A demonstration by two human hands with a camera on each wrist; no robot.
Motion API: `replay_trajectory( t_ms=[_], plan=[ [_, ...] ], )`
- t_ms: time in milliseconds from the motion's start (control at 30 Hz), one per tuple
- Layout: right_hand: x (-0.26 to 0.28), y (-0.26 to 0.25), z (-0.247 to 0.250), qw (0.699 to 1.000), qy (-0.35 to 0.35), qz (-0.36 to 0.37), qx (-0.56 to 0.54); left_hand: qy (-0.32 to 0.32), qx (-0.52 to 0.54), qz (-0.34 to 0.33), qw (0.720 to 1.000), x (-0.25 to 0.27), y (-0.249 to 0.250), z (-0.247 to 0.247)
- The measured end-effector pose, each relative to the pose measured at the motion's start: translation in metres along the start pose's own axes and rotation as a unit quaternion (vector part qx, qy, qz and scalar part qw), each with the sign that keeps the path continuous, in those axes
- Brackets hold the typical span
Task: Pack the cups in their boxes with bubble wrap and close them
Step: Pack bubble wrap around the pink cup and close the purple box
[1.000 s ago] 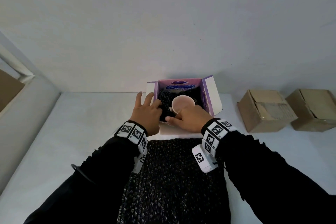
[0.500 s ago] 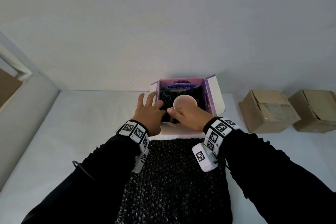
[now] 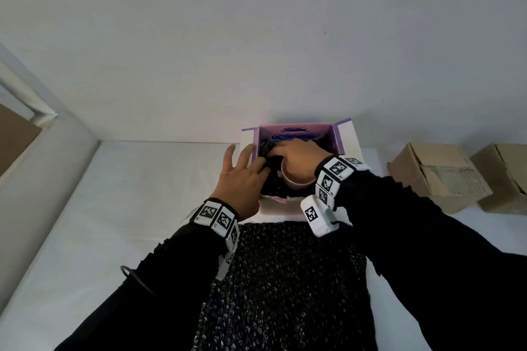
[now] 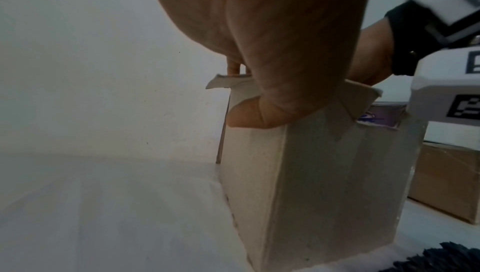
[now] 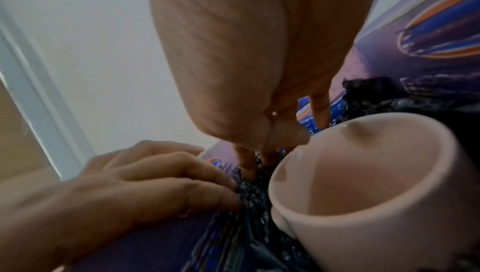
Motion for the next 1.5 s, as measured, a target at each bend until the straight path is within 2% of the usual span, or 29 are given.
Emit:
replay_trajectory(
  t_ms=[67,167,267,333,400,433,500,667,767,867,933,1000,1067,1233,1267,1400,1500],
  plan=[
    [-0.004,-0.001,-0.006,0.999,0.001,0.009,0.048,0.006,0.008,0.002,1.0,0.001,0.0,-0.002],
    [-0.003,0.0,-0.013,0.998,-0.019,-0.007,0.056,0.01,0.025,-0.002,1.0,0.001,0.001,-0.003],
    [0.002,0.002,-0.012,0.999,-0.018,-0.002,0.03,0.017,0.037,-0.059,0.997,0.004,0.001,-0.003],
    [0.004,0.007,-0.004,0.999,0.03,-0.029,0.033,0.023,0.053,-0.111,0.992,0.008,0.002,-0.005],
    [0.008,0.015,0.005,0.986,0.094,-0.074,0.113,0.028,0.058,-0.129,0.99,0.01,0.003,-0.008],
    [0.011,0.019,0.007,0.977,0.106,-0.095,0.158,0.036,0.051,-0.128,0.99,0.01,0.004,-0.008],
    [0.016,0.023,0.005,0.969,0.087,-0.117,0.2,0.048,0.032,-0.109,0.992,0.009,0.009,-0.006],
    [0.022,0.023,0.001,0.986,0.02,-0.126,0.106,0.027,0.019,-0.058,0.998,0.007,0.02,-0.006],
    [0.034,0.024,0.003,0.986,0.082,-0.09,0.112,0.043,0.024,-0.053,0.997,0.008,0.022,-0.011],
    [0.052,0.02,0.003,0.973,0.157,-0.054,0.16,0.086,0.023,-0.053,0.995,0.01,0.027,-0.012],
    [0.062,0.016,0.001,0.974,0.146,-0.053,0.164,0.079,0.028,-0.045,0.995,0.011,0.031,-0.013],
    [0.074,0.013,-0.007,0.979,0.108,-0.049,0.165,0.038,0.035,-0.029,0.998,0.009,0.033,-0.009],
    [0.086,0.011,-0.013,0.982,0.109,-0.037,0.153,-0.006,0.038,-0.012,0.999,0.006,0.036,-0.007],
    [0.099,0.006,-0.004,0.99,0.082,-0.034,0.11,-0.026,0.04,-0.01,0.999,0.003,0.038,-0.001],
    [0.102,0.006,-0.002,0.988,0.102,-0.027,0.11,-0.015,0.04,-0.013,0.999,0.005,0.039,0.0],
    [0.128,0.0,-0.01,0.949,0.291,0.081,0.094,0.086,0.064,-0.025,0.994,0.022,0.043,-0.003],
    [0.154,-0.01,-0.029,0.935,0.306,0.172,0.047,0.133,0.136,-0.006,0.982,0.043,0.05,-0.003]
  ],
)
Point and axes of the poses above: each hand's wrist, its own x-axis away from the middle knuckle, its own z-axis out of the back of the hand, y = z × x, the point moved 1 cm from there along -x, towards the middle knuckle, and after that the axes turned 13 degrees about y, right-handed, at the moved point
